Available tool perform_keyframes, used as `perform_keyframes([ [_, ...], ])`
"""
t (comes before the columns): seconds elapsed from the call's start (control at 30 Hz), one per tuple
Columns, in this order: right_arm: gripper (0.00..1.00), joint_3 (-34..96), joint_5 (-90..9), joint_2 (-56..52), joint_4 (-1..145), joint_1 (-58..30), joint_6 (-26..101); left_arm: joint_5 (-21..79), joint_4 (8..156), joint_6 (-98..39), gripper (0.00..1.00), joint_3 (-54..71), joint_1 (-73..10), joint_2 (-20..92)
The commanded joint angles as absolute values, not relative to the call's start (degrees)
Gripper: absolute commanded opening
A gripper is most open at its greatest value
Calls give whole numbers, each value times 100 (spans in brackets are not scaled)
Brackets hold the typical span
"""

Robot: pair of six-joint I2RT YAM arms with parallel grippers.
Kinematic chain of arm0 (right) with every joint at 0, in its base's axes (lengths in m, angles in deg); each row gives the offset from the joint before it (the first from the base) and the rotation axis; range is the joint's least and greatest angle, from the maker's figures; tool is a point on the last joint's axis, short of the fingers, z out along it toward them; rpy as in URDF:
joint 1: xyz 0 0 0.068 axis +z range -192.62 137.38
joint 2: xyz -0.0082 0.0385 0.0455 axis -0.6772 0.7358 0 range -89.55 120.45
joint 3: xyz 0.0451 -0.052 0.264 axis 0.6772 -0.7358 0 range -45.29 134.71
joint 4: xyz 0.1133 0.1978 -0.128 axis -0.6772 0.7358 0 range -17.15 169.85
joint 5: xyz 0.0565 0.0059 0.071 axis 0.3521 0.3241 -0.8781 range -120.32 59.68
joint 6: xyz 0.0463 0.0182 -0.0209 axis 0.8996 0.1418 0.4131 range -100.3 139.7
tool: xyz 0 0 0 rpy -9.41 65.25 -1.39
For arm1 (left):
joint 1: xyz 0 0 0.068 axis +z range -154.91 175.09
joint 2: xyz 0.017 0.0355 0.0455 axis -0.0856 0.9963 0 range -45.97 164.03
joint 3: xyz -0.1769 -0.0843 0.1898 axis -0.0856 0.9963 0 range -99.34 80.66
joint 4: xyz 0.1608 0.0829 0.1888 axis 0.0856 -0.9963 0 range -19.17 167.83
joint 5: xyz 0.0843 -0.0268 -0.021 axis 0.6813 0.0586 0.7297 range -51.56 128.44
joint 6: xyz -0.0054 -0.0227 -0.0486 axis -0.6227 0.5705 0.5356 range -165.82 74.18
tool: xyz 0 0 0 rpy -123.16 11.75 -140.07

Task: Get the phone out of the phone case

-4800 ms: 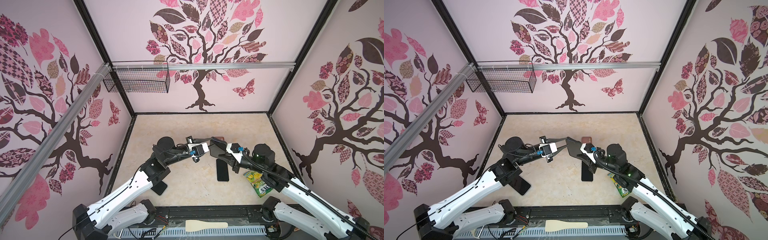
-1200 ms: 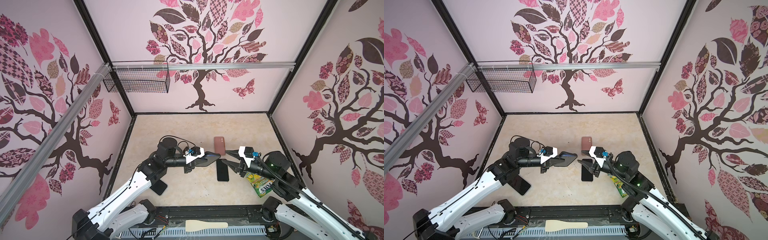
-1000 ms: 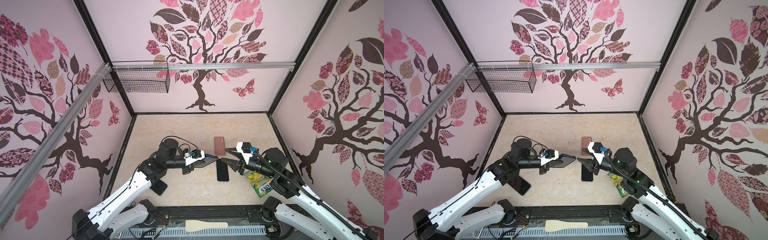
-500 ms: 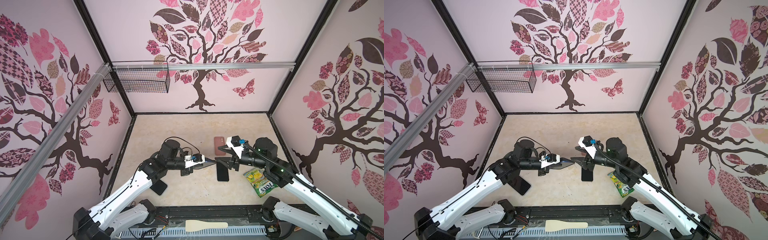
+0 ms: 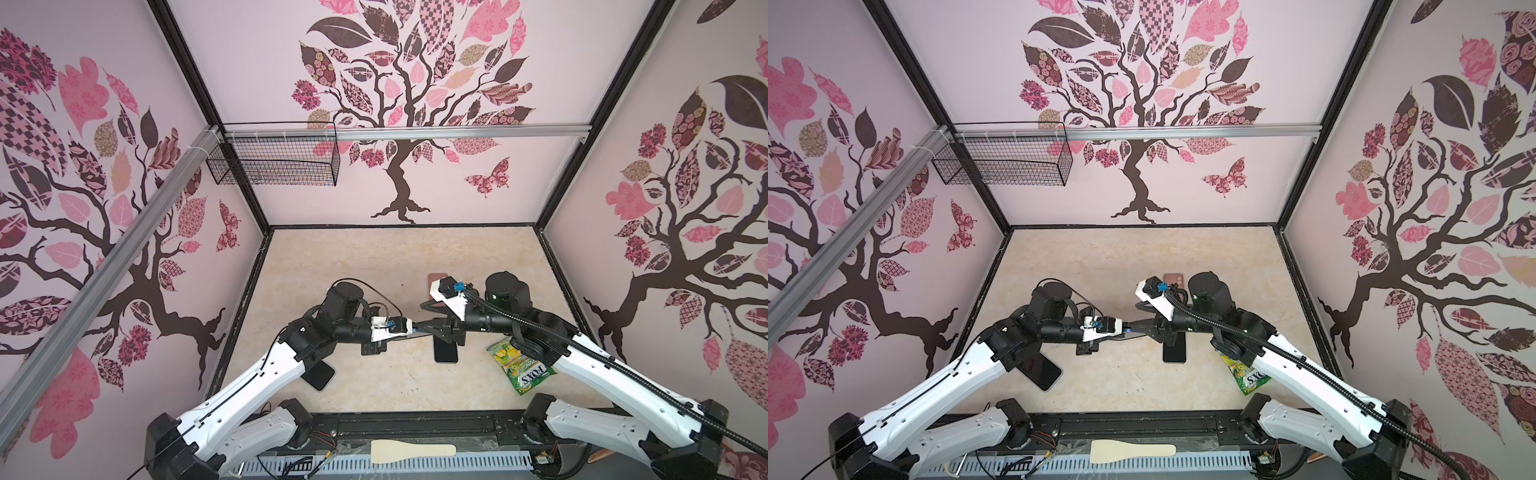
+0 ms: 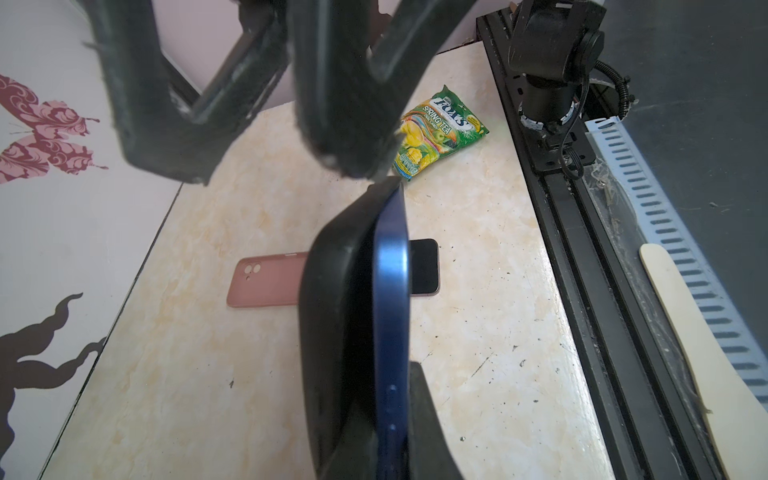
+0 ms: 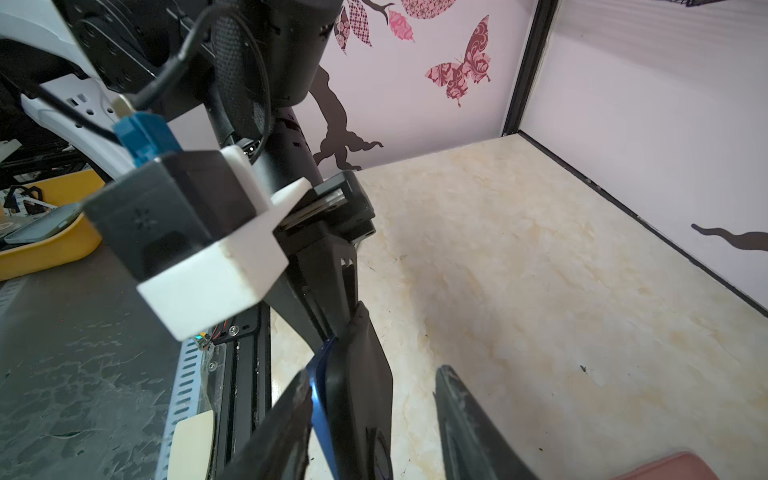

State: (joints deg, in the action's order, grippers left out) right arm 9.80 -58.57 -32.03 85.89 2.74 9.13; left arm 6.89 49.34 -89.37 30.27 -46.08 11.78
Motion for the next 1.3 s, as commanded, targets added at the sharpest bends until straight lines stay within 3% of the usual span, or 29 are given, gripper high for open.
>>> perform_keyframes([
  [0.0, 50, 1212, -5819, -3128, 8812, 317, 826, 632, 5136, -9066, 0, 3023, -4640, 1018],
  [0.5, 45, 1175, -5185, -2920, 8977, 337, 882, 634, 5155, -9135, 0, 3025, -4737, 1011],
  [0.83, 43, 1184, -4855, -2636, 9401, 745, 240, 593, 5225, -9128, 0, 3055, -4739, 990],
  [1.13, 33, 1174, -4265, -2462, 9197, 756, 852, 557, 5287, -9118, 0, 3116, -4750, 903],
  [1.27, 31, 1183, -4672, -2402, 9214, 756, 896, 592, 5311, -9135, 0, 3153, -4745, 855],
])
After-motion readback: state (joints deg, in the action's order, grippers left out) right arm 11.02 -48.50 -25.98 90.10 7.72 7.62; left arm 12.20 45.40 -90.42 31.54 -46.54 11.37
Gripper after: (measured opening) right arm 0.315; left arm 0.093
